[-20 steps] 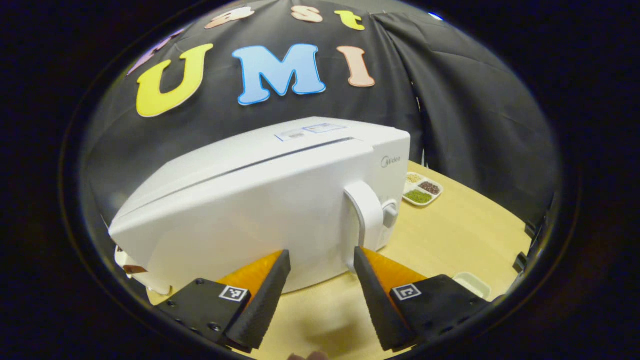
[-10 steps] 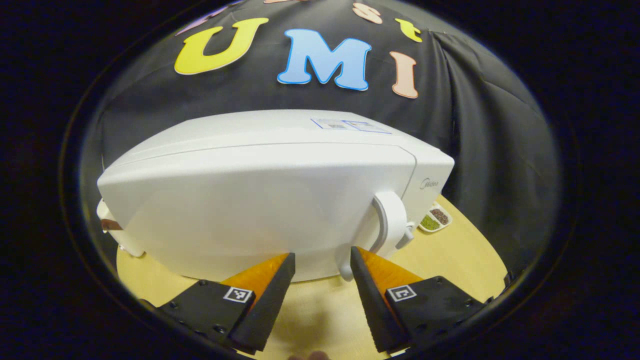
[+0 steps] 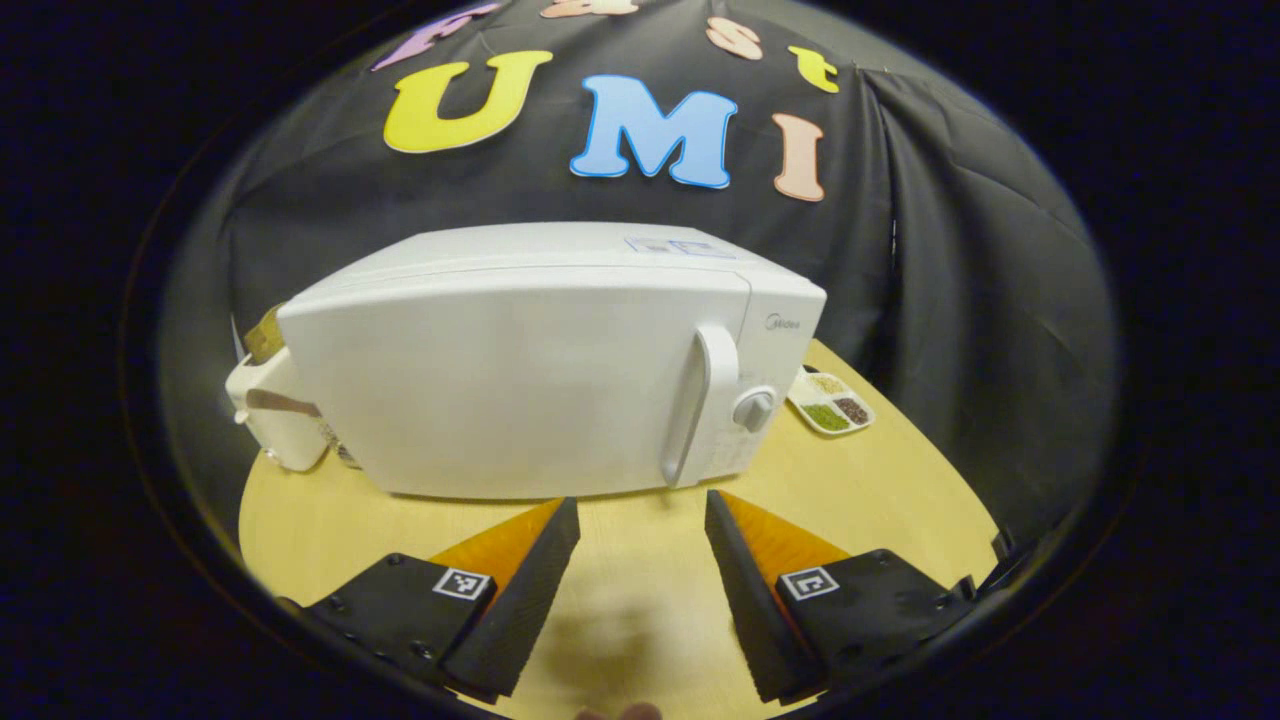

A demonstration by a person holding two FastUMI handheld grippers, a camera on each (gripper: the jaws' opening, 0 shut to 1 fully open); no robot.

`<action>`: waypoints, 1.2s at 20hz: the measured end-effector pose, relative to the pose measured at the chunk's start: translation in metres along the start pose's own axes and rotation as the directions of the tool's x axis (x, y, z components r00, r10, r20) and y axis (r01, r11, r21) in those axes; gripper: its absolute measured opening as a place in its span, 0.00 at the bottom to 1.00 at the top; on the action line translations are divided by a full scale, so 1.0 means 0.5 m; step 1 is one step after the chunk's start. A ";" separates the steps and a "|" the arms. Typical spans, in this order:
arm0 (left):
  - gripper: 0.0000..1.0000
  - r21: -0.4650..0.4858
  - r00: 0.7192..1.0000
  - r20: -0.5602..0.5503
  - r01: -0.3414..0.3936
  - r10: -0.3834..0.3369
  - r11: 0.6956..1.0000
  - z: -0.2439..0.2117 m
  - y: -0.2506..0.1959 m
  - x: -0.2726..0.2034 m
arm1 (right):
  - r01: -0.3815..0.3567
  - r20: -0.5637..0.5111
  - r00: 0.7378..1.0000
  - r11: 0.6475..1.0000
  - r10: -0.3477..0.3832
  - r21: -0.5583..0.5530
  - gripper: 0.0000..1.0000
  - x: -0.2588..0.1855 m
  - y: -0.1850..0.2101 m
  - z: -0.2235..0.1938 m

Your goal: Open the microwave oven with the left hand, put the food in, and close the microwave oven.

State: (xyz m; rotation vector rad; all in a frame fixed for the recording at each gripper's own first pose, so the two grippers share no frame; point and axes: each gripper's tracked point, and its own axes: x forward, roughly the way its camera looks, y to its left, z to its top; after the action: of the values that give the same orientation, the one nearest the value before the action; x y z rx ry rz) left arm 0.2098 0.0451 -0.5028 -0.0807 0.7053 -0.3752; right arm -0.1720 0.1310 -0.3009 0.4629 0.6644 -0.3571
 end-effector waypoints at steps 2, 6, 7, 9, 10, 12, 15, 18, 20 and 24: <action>0.86 0.010 0.999 0.041 -0.029 0.029 1.000 0.012 -0.015 -0.100 | -0.046 0.014 0.999 0.999 0.046 -0.023 0.97 -0.021 -0.026 0.023; 0.92 0.024 0.986 0.151 -0.077 0.073 0.997 0.051 -0.073 -0.310 | -0.131 0.092 0.985 0.980 0.145 -0.147 0.97 -0.043 -0.062 0.083; 0.93 0.020 0.980 0.183 -0.087 0.082 0.996 0.067 -0.084 -0.366 | -0.154 0.106 0.979 0.971 0.175 -0.182 0.97 -0.041 -0.064 0.098; 0.92 0.002 0.968 0.233 -0.100 0.097 0.995 0.100 -0.110 -0.473 | -0.199 0.126 0.965 0.954 0.230 -0.222 0.97 -0.045 -0.057 0.127; 0.90 -0.006 0.964 0.250 -0.096 0.094 0.995 0.118 -0.125 -0.522 | -0.224 0.137 0.956 0.949 0.258 -0.224 0.97 -0.053 -0.045 0.145; 0.87 0.009 0.947 0.309 -0.092 0.085 0.996 0.178 -0.153 -0.614 | -0.272 0.198 0.928 0.937 0.316 -0.219 0.98 -0.091 -0.010 0.202; 0.91 0.050 0.900 0.430 -0.105 0.073 0.993 0.297 -0.187 -0.756 | -0.257 0.310 0.890 0.930 0.333 -0.262 0.97 -0.139 0.024 0.293; 0.88 0.046 0.826 0.563 -0.077 0.038 0.996 0.402 -0.226 -0.883 | -0.251 0.379 0.854 0.920 0.357 -0.303 0.97 -0.195 0.077 0.369; 0.86 0.036 0.806 0.589 -0.088 0.050 0.995 0.420 -0.220 -0.942 | -0.222 0.434 0.830 0.921 0.352 -0.321 0.97 -0.226 0.099 0.416; 0.85 0.034 0.781 0.620 -0.112 0.067 0.993 0.447 -0.193 -1.006 | -0.181 0.476 0.815 0.926 0.329 -0.331 0.97 -0.258 0.160 0.446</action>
State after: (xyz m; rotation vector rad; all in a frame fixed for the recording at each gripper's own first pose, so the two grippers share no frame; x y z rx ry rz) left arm -0.0266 0.1263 -0.0030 -0.0982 0.0366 -0.2558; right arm -0.1180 0.1048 -0.0381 0.1688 0.1014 -0.1157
